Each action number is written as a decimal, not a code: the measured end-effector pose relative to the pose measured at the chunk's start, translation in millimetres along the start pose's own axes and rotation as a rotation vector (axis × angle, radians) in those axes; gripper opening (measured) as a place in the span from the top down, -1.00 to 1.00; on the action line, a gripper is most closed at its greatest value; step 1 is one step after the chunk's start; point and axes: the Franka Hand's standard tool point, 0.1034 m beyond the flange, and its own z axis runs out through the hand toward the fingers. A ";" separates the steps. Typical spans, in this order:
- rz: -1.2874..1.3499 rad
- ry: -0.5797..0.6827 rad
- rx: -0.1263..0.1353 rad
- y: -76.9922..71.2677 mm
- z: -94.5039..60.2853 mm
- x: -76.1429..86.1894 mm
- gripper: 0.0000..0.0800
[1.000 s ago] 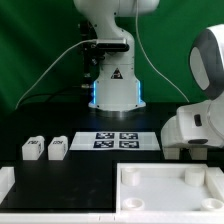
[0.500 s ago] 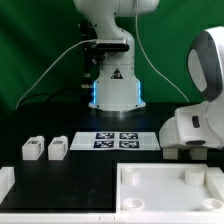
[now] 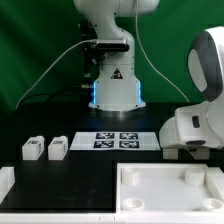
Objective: Assemble one leg
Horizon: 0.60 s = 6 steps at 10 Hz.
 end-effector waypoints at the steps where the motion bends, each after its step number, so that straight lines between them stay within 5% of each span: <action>1: 0.000 0.000 0.000 0.0 0.0 0.0 0.27; 5: -0.001 0.001 0.000 0.1 -0.7 0.1 0.27; 6: -0.040 0.032 -0.003 4.0 -14.3 0.7 0.27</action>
Offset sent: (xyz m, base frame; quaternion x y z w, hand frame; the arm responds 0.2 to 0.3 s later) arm 0.0000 0.0000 0.0000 0.0000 0.0000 0.0000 1.0000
